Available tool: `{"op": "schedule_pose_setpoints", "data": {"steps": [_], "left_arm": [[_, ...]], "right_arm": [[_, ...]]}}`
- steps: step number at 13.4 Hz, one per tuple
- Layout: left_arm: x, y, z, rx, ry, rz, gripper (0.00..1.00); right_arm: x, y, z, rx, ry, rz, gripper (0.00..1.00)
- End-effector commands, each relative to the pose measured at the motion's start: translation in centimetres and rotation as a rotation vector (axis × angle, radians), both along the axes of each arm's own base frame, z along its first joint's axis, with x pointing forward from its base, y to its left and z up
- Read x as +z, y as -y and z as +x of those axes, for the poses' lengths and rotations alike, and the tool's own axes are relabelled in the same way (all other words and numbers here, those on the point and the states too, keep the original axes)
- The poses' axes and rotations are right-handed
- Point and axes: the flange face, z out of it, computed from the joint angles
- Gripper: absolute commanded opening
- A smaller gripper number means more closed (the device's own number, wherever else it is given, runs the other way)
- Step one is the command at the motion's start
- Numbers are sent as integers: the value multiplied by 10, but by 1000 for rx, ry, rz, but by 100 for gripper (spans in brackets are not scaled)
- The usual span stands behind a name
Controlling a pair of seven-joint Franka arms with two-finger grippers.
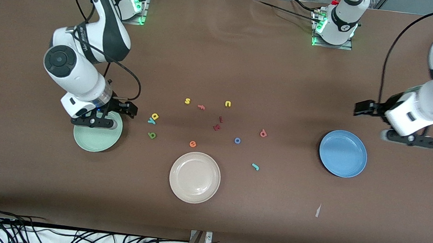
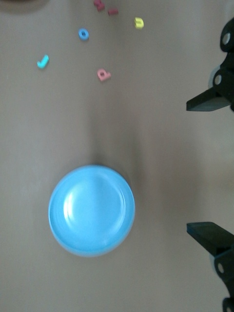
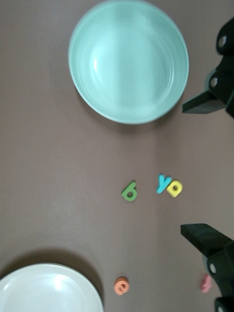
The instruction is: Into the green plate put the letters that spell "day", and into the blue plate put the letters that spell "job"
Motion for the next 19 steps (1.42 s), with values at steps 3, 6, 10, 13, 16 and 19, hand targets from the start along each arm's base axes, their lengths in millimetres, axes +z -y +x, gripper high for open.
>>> {"op": "schedule_pose_setpoints", "data": {"steps": [3, 6, 10, 13, 16, 19], "left_arm": [[-77, 92, 12, 157, 21, -2, 100], [-137, 154, 1, 281, 96, 15, 100], [-220, 214, -9, 436, 137, 76, 100], [-261, 225, -13, 524, 126, 98, 100], [-287, 229, -12, 588, 116, 106, 100], [-298, 232, -16, 623, 105, 117, 94]], "right_arm": [[-53, -34, -25, -331, -32, 54, 99], [-85, -44, -35, -467, -65, 53, 99], [-130, -42, -56, -540, -66, 60, 99], [-156, -38, -72, -545, -59, 62, 99], [-164, -39, -76, -550, -58, 65, 99], [-174, -48, -79, -537, -55, 69, 98]]}}
